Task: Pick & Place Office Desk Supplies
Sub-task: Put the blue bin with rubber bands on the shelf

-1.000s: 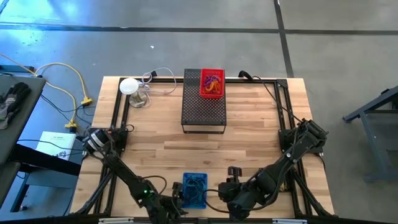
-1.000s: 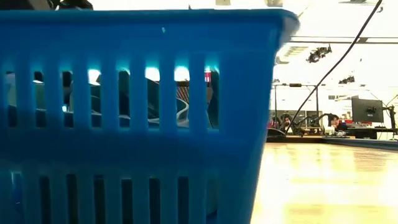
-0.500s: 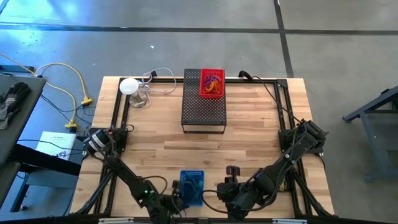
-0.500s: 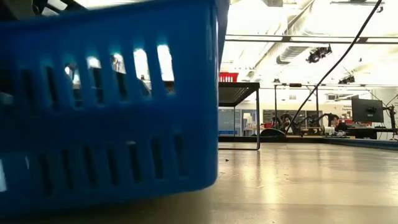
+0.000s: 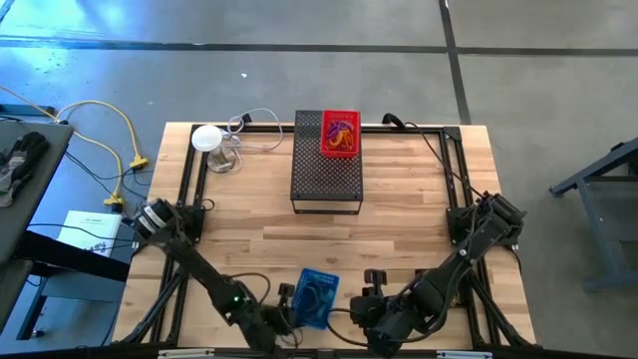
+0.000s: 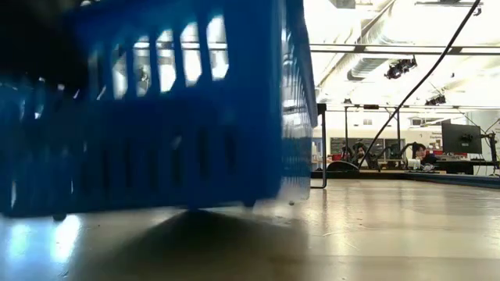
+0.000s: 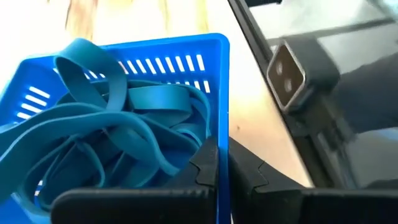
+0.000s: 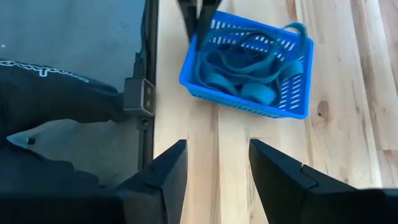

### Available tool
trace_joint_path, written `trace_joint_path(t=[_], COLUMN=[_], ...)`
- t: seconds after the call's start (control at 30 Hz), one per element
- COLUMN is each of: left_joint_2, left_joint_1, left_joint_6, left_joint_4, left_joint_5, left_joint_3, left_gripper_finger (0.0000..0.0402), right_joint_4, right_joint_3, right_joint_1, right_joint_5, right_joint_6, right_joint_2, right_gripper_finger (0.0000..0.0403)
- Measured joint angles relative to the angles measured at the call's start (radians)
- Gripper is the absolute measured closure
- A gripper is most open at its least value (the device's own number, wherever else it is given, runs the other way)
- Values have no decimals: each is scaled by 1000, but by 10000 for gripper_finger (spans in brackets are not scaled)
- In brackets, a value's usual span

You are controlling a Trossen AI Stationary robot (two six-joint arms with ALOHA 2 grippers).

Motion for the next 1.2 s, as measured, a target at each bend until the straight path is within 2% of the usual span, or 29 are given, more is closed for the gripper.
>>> trace_joint_path(t=[0.13, 0.43, 0.8, 0.97, 1.1, 1.2], left_joint_2=[-43, -111, -169, -169, -169, -169], left_joint_1=[38, 47, 48, 39, 32, 39], left_joint_6=[-41, -49, -64, -10, -1, -17], left_joint_4=[-52, -145, -243, -255, -333, -507], left_joint_5=[68, 106, 103, 53, 22, 21], left_joint_3=[0, 0, 0, 3, 60, 151], left_gripper_finger=[398, 398, 399, 399, 399, 399], right_joint_4=[12, 1, -25, -44, -83, -138], right_joint_3=[0, 0, 0, 0, 0, -8], right_joint_1=[6, 6, 12, 3, -16, -19], right_joint_5=[23, 203, 373, 459, 511, 555], right_joint_6=[1, -1, -95, -189, -191, -154], right_joint_2=[0, 0, 0, 0, 0, 0], right_gripper_finger=[243, 243, 243, 243, 243, 243])
